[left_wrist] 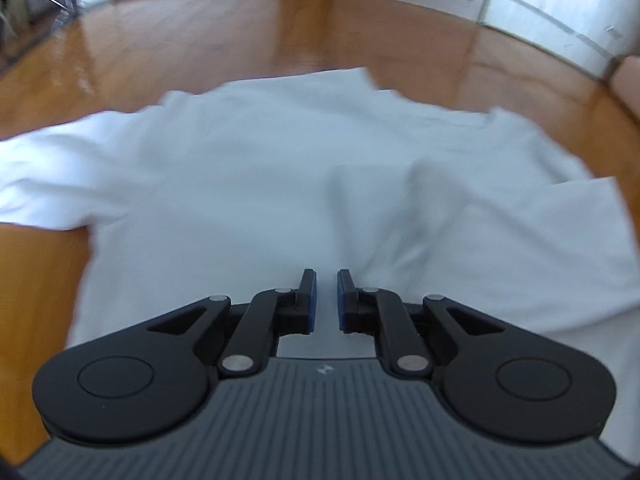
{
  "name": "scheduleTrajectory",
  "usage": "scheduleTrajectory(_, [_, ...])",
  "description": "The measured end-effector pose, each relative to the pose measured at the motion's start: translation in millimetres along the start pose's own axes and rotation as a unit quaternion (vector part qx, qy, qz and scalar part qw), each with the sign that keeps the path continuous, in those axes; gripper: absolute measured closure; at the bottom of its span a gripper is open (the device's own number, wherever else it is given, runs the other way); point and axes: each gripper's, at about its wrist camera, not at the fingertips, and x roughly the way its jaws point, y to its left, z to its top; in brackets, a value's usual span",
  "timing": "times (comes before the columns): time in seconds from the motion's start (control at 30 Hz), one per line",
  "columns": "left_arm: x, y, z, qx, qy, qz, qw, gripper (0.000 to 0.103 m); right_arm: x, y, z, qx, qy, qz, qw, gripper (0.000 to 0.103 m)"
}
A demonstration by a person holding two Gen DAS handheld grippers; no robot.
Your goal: Fold clothes
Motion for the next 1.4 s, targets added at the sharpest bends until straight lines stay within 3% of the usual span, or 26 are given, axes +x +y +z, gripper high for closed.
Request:
scheduleTrajectory(0.1, [-11.2, 5.0, -1.1, -0.005, -0.018, -0.005, 0.9998, 0.08, 2.3, -7.9, 2.5, 0.031, 0.006, 0.007, 0.999, 0.075])
scheduleTrajectory(0.17, [-20.7, -2.0, 3.7, 0.01, -0.041, -0.028, 0.9987, 0.064, 2.6, -4.4, 0.8, 0.019, 0.0, 0.003, 1.0, 0.075])
scheduleTrajectory(0.23, [-28.5, -13.9, 9.9, 0.035, -0.064, -0.049, 0.9961, 0.038, 1.0, 0.2, -1.8, 0.001, -0.008, -0.003, 1.0, 0.075])
scheduleTrajectory(0.33, [-21.9, -42.5, 16.0, 0.088, -0.073, -0.077, 0.9904, 0.017, -0.8, 2.7, -3.7, -0.01, -0.014, -0.006, 1.0, 0.075])
scheduleTrajectory(0.4, [-3.7, -58.2, 17.9, 0.129, -0.052, -0.064, 0.9882, 0.017, -2.1, 2.5, -5.3, -0.013, -0.018, -0.005, 1.0, 0.075])
scheduleTrajectory(0.47, [7.8, -58.3, 19.5, 0.142, -0.038, -0.029, 0.9887, 0.057, -2.4, 2.1, -7.1, -0.02, -0.022, -0.004, 1.0, 0.075])
scheduleTrajectory(0.5, [13.6, -58.3, 20.3, 0.148, -0.031, -0.012, 0.9884, 0.101, -2.6, 2.3, -7.4, -0.027, -0.024, -0.004, 0.999, 0.075])
scheduleTrajectory(0.53, [16.4, -54.1, 22.3, 0.141, -0.027, -0.007, 0.9897, 0.1, -2.9, 1.3, -7.5, -0.027, -0.024, -0.002, 0.999, 0.075])
scheduleTrajectory(0.6, [2.3, -21.0, 32.9, 0.045, -0.04, -0.055, 0.9967, 0.1, -3.8, -1.8, -7.7, -0.02, -0.022, 0.003, 1.0, 0.075])
scheduleTrajectory(0.67, [-18.3, 4.8, 38.3, -0.002, -0.073, -0.044, 0.9963, 0.1, -4.5, -4.1, -9.2, -0.013, -0.022, 0.006, 1.0, 0.075])
scheduleTrajectory(0.73, [-38.4, 24.9, 36.0, -0.012, -0.11, -0.019, 0.9936, 0.094, -4.8, -4.8, -10.7, -0.011, -0.025, 0.009, 1.0, 0.075])
scheduleTrajectory(0.83, [-42.9, 47.1, 20.2, -0.019, -0.081, 0.0, 0.9966, 0.084, -4.5, -1.4, -10.9, -0.015, -0.029, 0.008, 0.999, 0.075])
scheduleTrajectory(0.87, [-37.2, 51.2, 12.8, -0.014, -0.051, 0.009, 0.9985, 0.082, -4.3, -0.3, -10.9, -0.016, -0.03, 0.005, 0.999, 0.075])
scheduleTrajectory(0.93, [-25.5, 59.9, -0.5, -0.006, -0.004, 0.041, 0.9991, 0.066, -3.8, 0.4, -11.0, -0.022, -0.032, 0.004, 0.999, 0.074])
scheduleTrajectory(1.0, [-26.4, 67.6, -11.3, 0.005, 0.014, 0.072, 0.9973, 0.065, -4.9, 2.2, -9.3, -0.041, -0.025, -0.001, 0.999, 0.065])
scheduleTrajectory(1.07, [-36.9, 76.5, -18.8, 0.002, 0.017, 0.084, 0.9963, 0.054, -12.4, 5.0, -1.0, -0.062, 0.008, -0.018, 0.998, 0.058])
scheduleTrajectory(1.13, [-50.6, 86.3, -26.5, -0.011, 0.017, 0.077, 0.9969, 0.053, -31.6, -3.6, 8.3, -0.024, 0.032, 0.017, 0.999, 0.057])
scheduleTrajectory(1.2, [-63.4, 93.8, -36.3, -0.04, 0.009, 0.046, 0.9981, 0.052, -58.4, -20.3, 17.9, 0.037, 0.008, 0.086, 0.996, 0.054])
scheduleTrajectory(1.3, [-72.0, 99.6, -44.2, -0.064, -0.01, -0.001, 0.9979, 0.052, -78.1, -44.3, 41.3, 0.119, -0.014, 0.184, 0.976, 0.054])
scheduleTrajectory(1.4, [-68.1, 93.0, -35.3, -0.051, -0.029, -0.023, 0.998, 0.052, -65.3, -49.3, 68.8, 0.166, 0.002, 0.247, 0.955, 0.054])
